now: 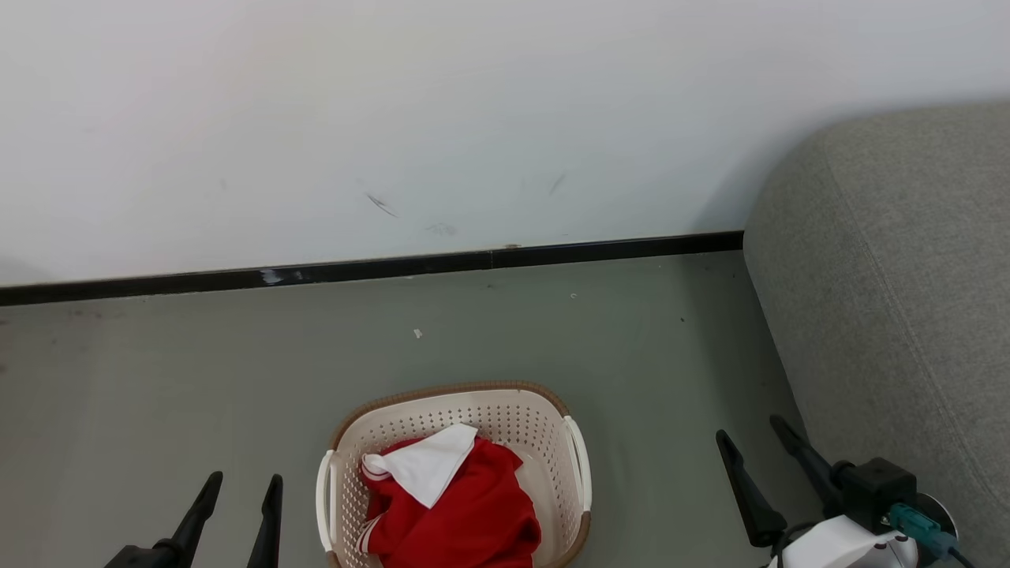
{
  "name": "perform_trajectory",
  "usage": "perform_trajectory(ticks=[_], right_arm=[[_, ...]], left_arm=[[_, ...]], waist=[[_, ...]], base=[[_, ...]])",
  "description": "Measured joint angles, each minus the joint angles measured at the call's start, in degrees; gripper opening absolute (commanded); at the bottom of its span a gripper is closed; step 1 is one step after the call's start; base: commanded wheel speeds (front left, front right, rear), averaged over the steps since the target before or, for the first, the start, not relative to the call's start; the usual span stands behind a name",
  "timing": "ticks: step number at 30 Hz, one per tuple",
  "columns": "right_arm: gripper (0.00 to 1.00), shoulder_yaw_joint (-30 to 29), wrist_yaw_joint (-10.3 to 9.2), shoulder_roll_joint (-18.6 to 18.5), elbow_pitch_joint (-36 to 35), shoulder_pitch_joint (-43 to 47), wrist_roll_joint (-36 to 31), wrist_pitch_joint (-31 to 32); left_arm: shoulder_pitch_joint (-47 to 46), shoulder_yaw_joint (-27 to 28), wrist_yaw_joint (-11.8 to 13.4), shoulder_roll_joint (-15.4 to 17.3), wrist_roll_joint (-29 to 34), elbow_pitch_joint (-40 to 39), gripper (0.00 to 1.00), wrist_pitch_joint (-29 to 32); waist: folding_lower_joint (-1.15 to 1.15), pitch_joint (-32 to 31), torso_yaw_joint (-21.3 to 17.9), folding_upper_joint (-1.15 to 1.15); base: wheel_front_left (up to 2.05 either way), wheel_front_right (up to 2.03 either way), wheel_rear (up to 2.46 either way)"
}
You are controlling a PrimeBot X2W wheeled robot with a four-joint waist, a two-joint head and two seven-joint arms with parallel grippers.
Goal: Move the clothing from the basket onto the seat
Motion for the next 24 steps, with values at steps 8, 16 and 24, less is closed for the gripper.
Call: perform_trajectory(ticks=[8, 16, 24], right_arm=[[1.00, -0.4, 0.00, 0.8, -0.8, 0.0, -0.5, 0.0], [1.00, -1.8, 0.00, 1.5, -2.4, 0.0, -1.1, 0.0], [1.00, -2.7, 0.00, 1.9, -4.0, 0.0, -1.3, 0.0]], left_arm=[[-0.6, -2.7, -0.8, 0.0, 0.3, 1.0, 1.00, 0.0], [-4.7, -5.5, -1.0, 0.4, 0.4, 1.6, 1.00, 0.0], [-9.0, -8.2, -1.4, 0.9, 0.7, 1.9, 1.00, 0.1]], waist=[[0.00, 2.6, -0.5, 0.00], [0.00, 5.9, -1.4, 0.00], [-0.01, 9.4, -2.7, 0.00]], base=[[0.00, 0.00, 0.00], [0.00, 0.00, 0.00], [0.00, 0.00, 0.00]])
